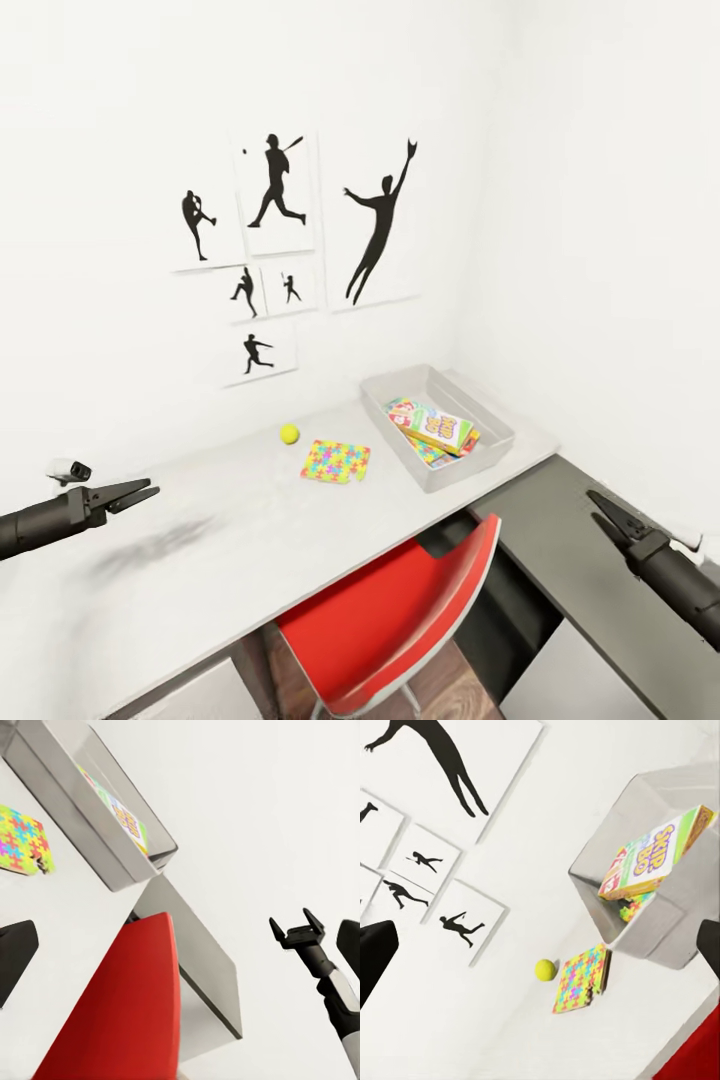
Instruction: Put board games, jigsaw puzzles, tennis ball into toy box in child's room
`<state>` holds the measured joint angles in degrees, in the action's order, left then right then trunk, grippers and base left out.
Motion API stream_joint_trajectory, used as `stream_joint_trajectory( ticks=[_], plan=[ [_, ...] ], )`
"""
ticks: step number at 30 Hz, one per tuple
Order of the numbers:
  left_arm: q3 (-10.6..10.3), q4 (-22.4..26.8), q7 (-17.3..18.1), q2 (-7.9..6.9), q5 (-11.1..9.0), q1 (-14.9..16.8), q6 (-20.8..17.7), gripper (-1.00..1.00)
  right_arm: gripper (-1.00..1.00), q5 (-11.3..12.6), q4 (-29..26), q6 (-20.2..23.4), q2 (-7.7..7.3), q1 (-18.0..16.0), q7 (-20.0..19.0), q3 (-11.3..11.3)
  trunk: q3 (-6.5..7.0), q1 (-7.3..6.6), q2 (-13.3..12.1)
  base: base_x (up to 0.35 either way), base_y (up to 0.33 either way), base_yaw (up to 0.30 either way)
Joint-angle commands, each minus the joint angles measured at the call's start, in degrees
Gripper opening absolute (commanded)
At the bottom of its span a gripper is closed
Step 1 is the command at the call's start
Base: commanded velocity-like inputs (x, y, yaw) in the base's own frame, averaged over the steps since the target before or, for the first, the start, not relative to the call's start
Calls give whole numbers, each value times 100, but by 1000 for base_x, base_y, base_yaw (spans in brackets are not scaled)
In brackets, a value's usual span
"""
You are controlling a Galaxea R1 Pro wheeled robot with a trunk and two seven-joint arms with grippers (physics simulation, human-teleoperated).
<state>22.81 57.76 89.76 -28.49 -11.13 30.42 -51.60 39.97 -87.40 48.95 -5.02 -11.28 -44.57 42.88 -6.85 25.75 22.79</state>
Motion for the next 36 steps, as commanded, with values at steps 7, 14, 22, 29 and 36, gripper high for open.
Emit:
stream_joint_trajectory(
  ticks=[7, 14, 22, 29, 36],
  plan=[
    [-3, -2, 24, -9, 1, 4, -61, 100, 100, 8, -370, 635, -142, -626, 890, -833, -64, 3, 13, -1, 12, 184],
    [-1, -2, 24, -14, 6, -1, -61, 100, 100, 87, -375, 1105, -212, -2268, 2962, -1991, -117, 3, 13, -1, 1, 182],
    [4, -2, 24, -69, 6, 1, -61, 100, 100, 80, 521, 1105, -160, -3184, 3995, -2655, -183, 3, 13, -132, 91, 169],
    [4, -2, 24, -118, -2, 1, -61, 100, 100, 70, 1583, 1050, -117, -3962, 5217, -3592, -241, 3, 13, -86, 65, 162],
    [4, -2, 24, -128, -3, -1, -61, 100, 100, 54, 2449, 1053, 277, -4629, 6390, -3894, -301, 3, 13, -6, 4, 150]
  ],
)
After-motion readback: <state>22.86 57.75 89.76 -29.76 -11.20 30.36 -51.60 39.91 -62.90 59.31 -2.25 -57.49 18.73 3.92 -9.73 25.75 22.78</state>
